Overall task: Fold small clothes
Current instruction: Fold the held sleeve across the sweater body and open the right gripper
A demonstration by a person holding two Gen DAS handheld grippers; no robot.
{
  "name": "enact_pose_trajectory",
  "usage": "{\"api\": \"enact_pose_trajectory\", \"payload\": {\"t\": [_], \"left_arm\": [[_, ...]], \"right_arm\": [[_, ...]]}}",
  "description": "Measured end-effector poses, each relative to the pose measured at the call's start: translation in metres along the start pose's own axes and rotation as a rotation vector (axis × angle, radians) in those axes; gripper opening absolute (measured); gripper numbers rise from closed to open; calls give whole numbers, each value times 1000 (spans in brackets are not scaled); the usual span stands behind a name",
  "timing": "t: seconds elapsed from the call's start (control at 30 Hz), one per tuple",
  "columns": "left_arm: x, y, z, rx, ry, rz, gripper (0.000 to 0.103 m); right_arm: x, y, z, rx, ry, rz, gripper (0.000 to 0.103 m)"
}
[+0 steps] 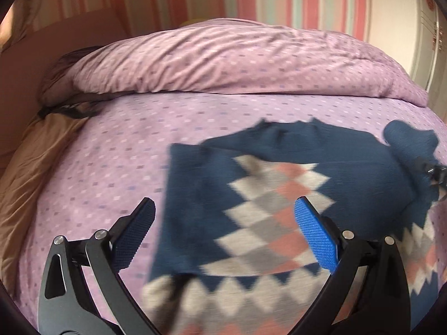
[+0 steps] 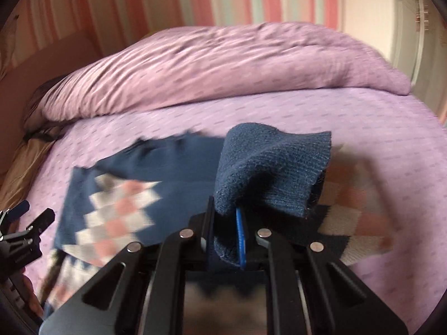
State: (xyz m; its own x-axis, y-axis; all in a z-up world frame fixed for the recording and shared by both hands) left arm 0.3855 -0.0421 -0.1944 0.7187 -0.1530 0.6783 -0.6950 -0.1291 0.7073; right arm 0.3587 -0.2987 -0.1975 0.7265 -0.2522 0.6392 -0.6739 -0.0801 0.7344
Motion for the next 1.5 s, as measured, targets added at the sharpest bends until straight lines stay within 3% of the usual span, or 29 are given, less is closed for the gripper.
{"api": "enact_pose_trajectory", "payload": {"t": [0.17, 0.27, 0.33, 0.4, 0.43, 0.47, 0.5, 0.57, 0.77, 0.9, 0.93, 1.0, 1.07, 1.1, 1.17, 1.33, 1.4, 1.5], "left_arm": [[-4, -2, -49, 47, 44, -7, 99], [-9, -3, -70, 61, 75, -21, 99], [-12, -5, -79, 61, 87, -33, 99], [-15, -6, -82, 53, 90, -39, 99], [-16, -6, -80, 50, 92, -40, 99], [-17, -7, -79, 44, 94, -42, 100], [-18, -9, -75, 30, 99, -51, 100], [-19, -13, -59, -24, 109, -72, 100], [-29, -46, -4, -139, 152, -159, 99], [-41, -66, 10, -150, 233, -207, 97], [-43, -70, 11, -164, 258, -215, 95], [-45, -79, 15, -207, 290, -227, 64], [-42, -84, 18, -220, 294, -234, 47], [-39, -87, 20, -210, 286, -230, 29], [-35, -91, 26, -222, 262, -241, 14], [-23, -66, 40, -134, 113, -134, 8], [-13, -52, 34, -132, 100, -81, 8], [1, -27, 14, -65, 39, 14, 8]], "right_arm": [[-15, -52, -94, 106, 53, -98, 13], [-30, -81, -130, 82, 108, -159, 14], [-44, -96, -139, 104, 144, -217, 25], [-51, -91, -135, 154, 145, -229, 38], [-53, -81, -130, 172, 149, -211, 49], [-52, -72, -126, 166, 153, -193, 70], [-51, -60, -119, 160, 155, -159, 76], [-46, -39, -102, 181, 153, -125, 77], [-42, 4, -29, 49, 120, -76, 77], [-43, 15, 7, 8, 85, -69, 77], [-45, 16, 14, 1, 75, -69, 77], [-47, 15, 24, -14, 61, -68, 77], [-48, 7, 22, -27, 62, -70, 77], [-50, 6, 25, -30, 61, -73, 77], [-53, 7, 29, -28, 55, -78, 77], [-51, 14, 32, -53, 74, -58, 76], [-49, 19, 31, -61, 80, -44, 76], [-48, 26, 32, -63, 73, -33, 76]]}}
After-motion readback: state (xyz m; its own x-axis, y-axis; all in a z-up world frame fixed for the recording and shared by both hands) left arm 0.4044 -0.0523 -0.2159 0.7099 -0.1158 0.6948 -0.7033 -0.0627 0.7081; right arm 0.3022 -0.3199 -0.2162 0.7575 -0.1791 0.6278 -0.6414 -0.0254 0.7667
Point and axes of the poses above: each gripper's, at about its wrist camera, not at the fingertips, and y roughly against the way its jaws point, z to its right, x to its top, the point moved 2 cm from there along -y, roughly the way its jaws point, and after that the axes turned 9 degrees about x, right-handed, at the moved point
